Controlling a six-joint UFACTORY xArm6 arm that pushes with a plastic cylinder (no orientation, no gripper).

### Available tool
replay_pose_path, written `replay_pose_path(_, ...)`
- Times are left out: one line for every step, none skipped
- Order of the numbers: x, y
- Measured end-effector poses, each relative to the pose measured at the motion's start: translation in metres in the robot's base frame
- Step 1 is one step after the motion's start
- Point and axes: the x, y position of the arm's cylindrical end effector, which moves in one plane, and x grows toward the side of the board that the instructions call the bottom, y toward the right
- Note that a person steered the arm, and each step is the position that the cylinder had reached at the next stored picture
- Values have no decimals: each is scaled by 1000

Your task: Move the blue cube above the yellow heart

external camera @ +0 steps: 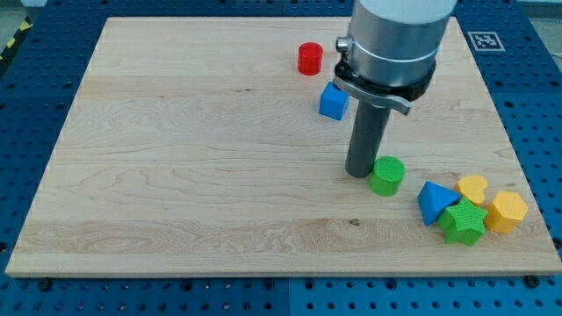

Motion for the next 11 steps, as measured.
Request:
replay_pose_path(11,15)
replay_pose_path(14,17)
replay_pose_path(-13,-39)
replay_pose_path(-64,-115)
replay_pose_path(-138,-135)
replay_pose_path(-158,-114)
replay_pose_path(-158,-113)
replay_pose_path(-150,-99)
replay_pose_path(-129,-66)
replay_pose_path(-115,-28)
replay_pose_path(-113,-16)
